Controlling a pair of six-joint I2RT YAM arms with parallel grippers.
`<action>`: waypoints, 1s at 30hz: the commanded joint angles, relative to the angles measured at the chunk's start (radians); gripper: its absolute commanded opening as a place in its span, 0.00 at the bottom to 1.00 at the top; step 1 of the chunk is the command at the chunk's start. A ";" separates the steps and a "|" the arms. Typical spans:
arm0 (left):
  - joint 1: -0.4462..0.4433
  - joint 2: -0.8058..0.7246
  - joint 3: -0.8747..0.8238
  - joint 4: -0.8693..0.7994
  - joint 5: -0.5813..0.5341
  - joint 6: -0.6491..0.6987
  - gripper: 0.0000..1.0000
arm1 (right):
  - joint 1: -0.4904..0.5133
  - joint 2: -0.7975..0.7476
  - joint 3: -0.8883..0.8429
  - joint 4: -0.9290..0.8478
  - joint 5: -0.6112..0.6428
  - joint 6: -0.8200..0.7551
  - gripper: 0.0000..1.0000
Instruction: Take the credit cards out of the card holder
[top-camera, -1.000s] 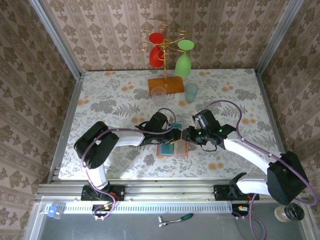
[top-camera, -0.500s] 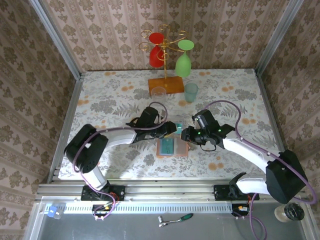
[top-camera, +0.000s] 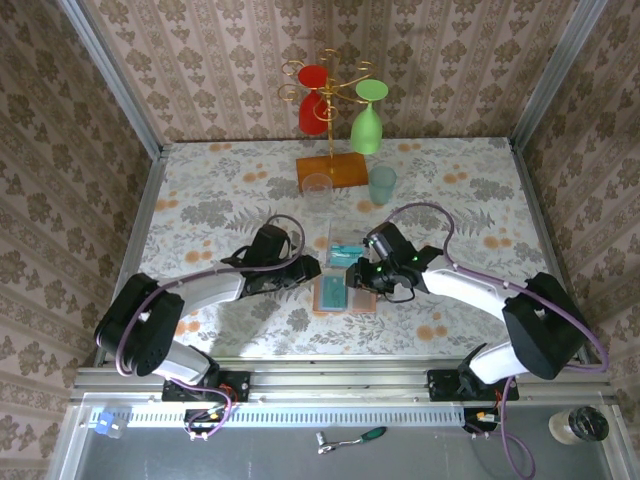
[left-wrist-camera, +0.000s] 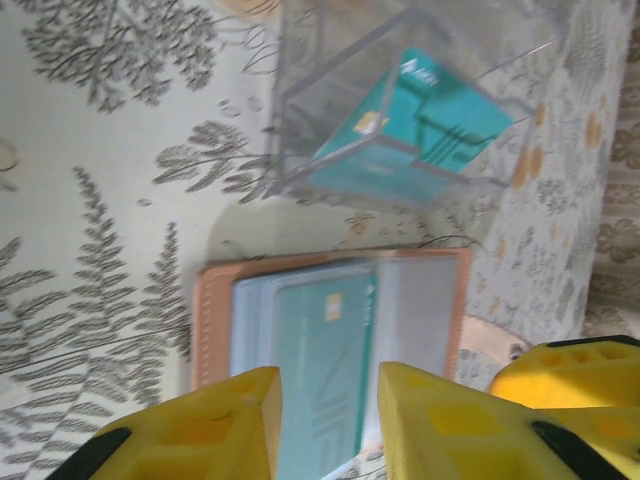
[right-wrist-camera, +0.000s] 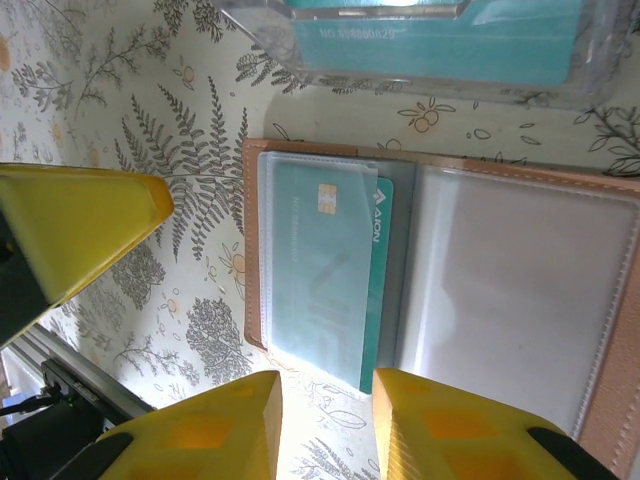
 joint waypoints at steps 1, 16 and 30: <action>0.004 -0.001 -0.034 -0.021 -0.009 0.018 0.28 | 0.007 0.030 0.024 0.032 -0.023 0.023 0.30; -0.037 0.086 -0.030 0.047 -0.004 -0.002 0.21 | 0.014 0.101 0.032 0.063 -0.040 0.027 0.30; -0.048 0.087 -0.041 0.043 -0.022 -0.016 0.18 | 0.014 0.115 0.040 0.058 -0.045 0.020 0.29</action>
